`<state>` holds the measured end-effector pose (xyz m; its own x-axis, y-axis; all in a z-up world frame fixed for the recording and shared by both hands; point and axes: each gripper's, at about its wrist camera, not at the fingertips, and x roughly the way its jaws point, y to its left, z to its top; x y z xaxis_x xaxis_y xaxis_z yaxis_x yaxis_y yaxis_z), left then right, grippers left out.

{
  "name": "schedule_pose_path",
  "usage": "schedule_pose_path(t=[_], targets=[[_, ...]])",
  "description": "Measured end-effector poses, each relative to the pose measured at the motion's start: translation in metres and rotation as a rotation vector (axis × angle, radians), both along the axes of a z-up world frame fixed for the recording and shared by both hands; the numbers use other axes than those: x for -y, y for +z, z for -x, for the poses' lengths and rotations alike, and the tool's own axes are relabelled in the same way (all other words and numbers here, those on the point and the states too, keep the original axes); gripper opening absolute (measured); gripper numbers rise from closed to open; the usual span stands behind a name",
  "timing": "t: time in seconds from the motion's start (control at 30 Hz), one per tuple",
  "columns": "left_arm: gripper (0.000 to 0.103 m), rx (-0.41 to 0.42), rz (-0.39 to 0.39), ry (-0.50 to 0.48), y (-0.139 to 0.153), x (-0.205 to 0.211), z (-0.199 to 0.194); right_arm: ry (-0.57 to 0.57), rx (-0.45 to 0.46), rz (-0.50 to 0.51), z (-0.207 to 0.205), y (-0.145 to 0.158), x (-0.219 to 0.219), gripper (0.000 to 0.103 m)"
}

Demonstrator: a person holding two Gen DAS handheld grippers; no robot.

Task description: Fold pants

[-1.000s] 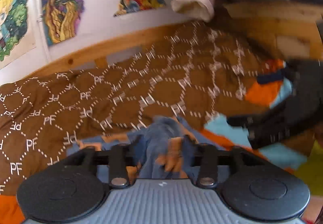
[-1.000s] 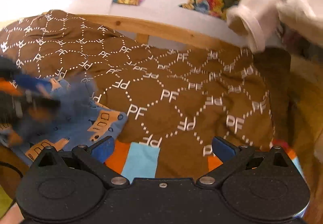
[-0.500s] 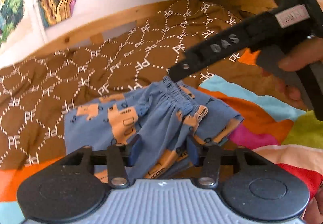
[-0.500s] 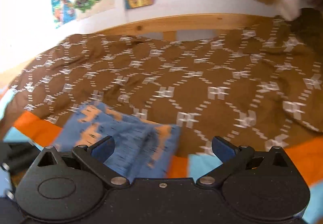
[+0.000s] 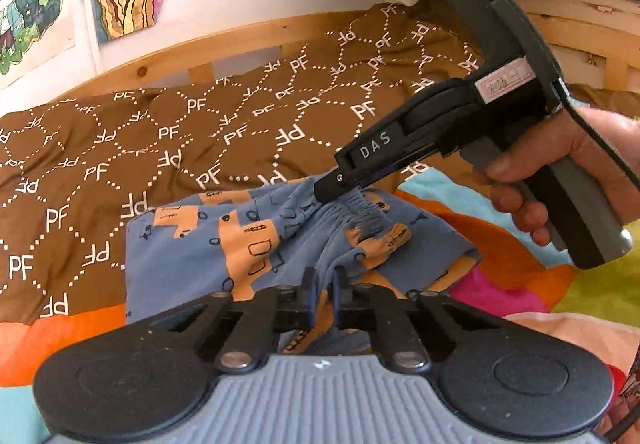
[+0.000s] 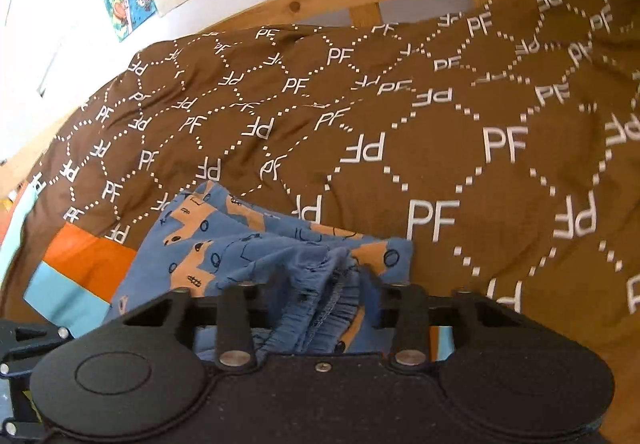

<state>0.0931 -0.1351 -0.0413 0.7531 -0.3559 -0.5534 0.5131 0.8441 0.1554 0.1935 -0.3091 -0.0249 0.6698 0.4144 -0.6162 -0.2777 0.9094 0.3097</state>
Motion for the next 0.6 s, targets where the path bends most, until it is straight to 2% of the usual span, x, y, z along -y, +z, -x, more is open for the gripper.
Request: schedule_pose_path(t=[0.03, 0.2, 0.47, 0.6], targets=[[0.005, 0.001, 0.006, -0.006, 0.001, 0.0, 0.0, -0.007, 0.006, 0.0, 0.002, 0.001, 0.001, 0.026], [0.003, 0.015, 0.047, -0.034, 0.013, -0.006, 0.003, -0.039, 0.049, 0.014, 0.011, 0.013, -0.001, 0.014], [0.003, -0.001, 0.101, -0.091, 0.022, -0.009, 0.009, -0.078, 0.076, 0.057, 0.032, 0.045, 0.005, 0.013], [0.003, -0.034, 0.097, -0.102, 0.008, -0.008, 0.006, -0.079, 0.05, 0.116, 0.033, 0.036, 0.005, 0.013]])
